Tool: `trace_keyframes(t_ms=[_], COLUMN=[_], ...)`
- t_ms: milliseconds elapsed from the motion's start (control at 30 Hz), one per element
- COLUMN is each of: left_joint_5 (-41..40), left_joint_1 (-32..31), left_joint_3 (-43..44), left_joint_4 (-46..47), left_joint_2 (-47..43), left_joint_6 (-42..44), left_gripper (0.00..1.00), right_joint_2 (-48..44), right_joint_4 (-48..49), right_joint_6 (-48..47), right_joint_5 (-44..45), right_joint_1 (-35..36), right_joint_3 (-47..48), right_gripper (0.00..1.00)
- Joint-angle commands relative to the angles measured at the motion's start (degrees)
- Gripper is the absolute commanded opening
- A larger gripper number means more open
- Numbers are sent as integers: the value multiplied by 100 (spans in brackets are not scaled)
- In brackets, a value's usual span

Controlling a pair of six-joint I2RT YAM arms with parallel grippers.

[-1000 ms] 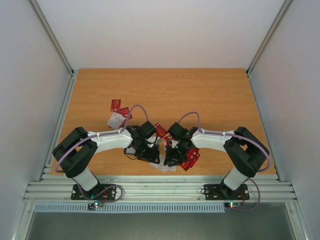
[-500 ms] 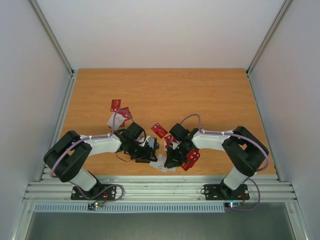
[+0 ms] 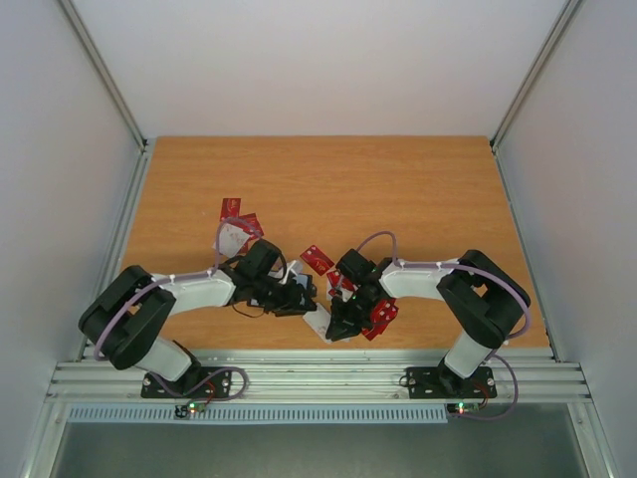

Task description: Put the credit cards into the card holder

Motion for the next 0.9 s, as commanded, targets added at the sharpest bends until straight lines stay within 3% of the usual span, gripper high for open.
trace_keyframes(t_ms=[0,233,533,633,867], left_joint_5=[781,916,1425,1695,2081], left_joint_1=[-153,-155,-155,-155,-155], left_joint_3=[9,-4,-161,-315,-850], left_joint_4=[541,642,1677,2479,5830], left_joint_2=[-57,314,863,1135,2006], left_joint_6=[-99,144,11,-320,-2124], left_gripper=[40,37,33,32,28], right_joint_2=[484,507,577,564,566], right_joint_4=[418,417,477,505,521], right_joint_6=[-1,-29,-66,-82,-137], right_joint_5=[786,754,702,701,709], right_joint_1=[71,71,69,71,71], right_joint_3=[-197,-186,-189,-209,-238], right_gripper=[15,15,14,14,14])
